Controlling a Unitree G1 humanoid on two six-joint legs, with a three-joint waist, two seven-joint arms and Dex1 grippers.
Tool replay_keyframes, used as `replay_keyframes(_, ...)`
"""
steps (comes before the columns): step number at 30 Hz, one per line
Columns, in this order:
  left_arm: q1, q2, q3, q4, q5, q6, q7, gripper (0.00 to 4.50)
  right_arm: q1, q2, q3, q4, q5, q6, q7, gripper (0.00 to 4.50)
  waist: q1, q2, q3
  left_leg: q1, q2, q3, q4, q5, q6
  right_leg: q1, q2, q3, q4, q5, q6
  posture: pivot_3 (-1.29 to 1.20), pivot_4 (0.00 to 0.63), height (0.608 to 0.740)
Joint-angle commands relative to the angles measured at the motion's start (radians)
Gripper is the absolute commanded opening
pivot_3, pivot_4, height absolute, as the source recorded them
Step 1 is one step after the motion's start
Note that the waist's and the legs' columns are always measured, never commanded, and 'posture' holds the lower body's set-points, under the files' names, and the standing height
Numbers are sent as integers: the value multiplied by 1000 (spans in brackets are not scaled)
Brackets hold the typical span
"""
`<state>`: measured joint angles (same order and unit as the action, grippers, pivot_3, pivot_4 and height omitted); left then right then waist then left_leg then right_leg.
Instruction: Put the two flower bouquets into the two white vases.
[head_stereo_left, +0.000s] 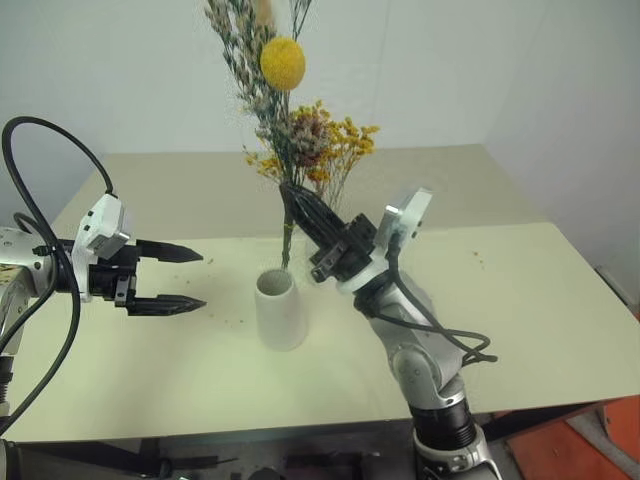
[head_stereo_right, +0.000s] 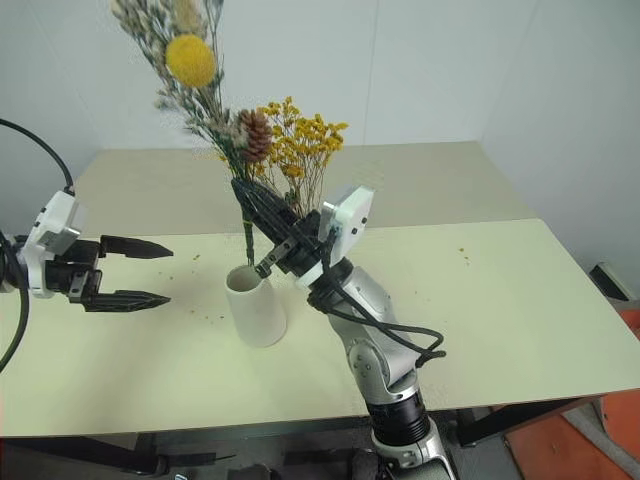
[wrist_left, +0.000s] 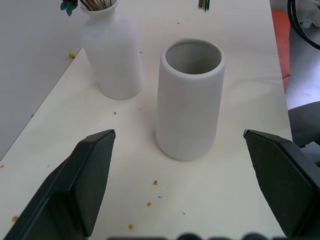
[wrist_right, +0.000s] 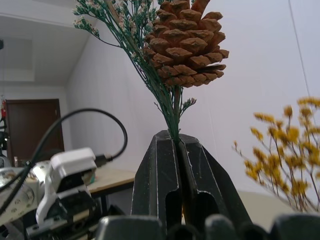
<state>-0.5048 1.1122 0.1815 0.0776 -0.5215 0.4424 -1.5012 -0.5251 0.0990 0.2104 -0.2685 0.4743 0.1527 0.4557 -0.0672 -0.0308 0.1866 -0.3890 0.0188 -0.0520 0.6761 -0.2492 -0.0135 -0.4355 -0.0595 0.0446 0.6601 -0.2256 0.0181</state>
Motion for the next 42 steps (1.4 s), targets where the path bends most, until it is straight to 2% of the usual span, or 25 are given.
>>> replay_keyframes(1, -2, 12, 22, -14, -3, -13, 3, 4500, -5, 54, 26, 36, -14, -71, 18, 12, 0, 0, 0, 0, 0, 0, 0, 0, 0, 0, 0, 0, 0, 0, 0, 0, 150, 740)
replay_keyframes(8, 11, 5, 32, -28, -11, -12, 9, 4500, -2, 49, 56, 129, -32, -136, 54, 12, -2, 0, 0, 0, 0, 0, 0, 0, 0, -1, 0, 0, 0, 0, 0, 0, 150, 740)
replay_keyframes(17, 34, 10, 54, -36, -16, -18, 10, 4500, 49, 58, 94, 149, -14, -129, 95, 12, -1, 0, 0, 0, 0, 0, 0, 0, 0, -1, 0, 0, 0, 0, 0, 0, 150, 740)
replay_keyframes(20, 31, 5, 53, -38, -18, -18, 12, 4500, 54, 56, 91, 158, -18, -139, 99, 737, -1, 0, 0, 0, 0, 0, 0, 0, 0, -1, 0, 0, 1, 0, 0, 0, 150, 740)
replay_keyframes(23, 26, 1, 47, -34, -15, -22, 13, 4500, 60, 43, 95, 147, -26, -143, 108, 1663, -1, 0, 0, 0, 0, 0, 0, 0, 0, -1, 0, 0, 1, 0, 0, 0, 150, 740)
replay_keyframes(31, -18, -30, 11, -1, 5, -45, 15, 4500, 111, 2, 75, 80, -35, -121, 98, 4338, 0, 0, 0, 0, 0, 0, 0, 0, 0, -1, 0, 0, 1, 0, 0, 0, 150, 740)
replay_keyframes(32, -23, -35, 7, 3, 7, -48, 16, 4500, 123, -10, 72, 67, -38, -118, 99, 4484, 0, 0, 0, 0, 0, 0, 0, 0, 0, -1, 0, 0, 1, 0, 0, 0, 150, 740)
replay_keyframes(42, -45, -63, -28, 31, 25, -78, 8, 4500, 278, -159, 43, -105, -29, -63, 98, 4484, 1, 0, 0, 0, 0, 0, 0, 0, 0, 0, 0, 0, 1, 0, 0, 0, 150, 740)
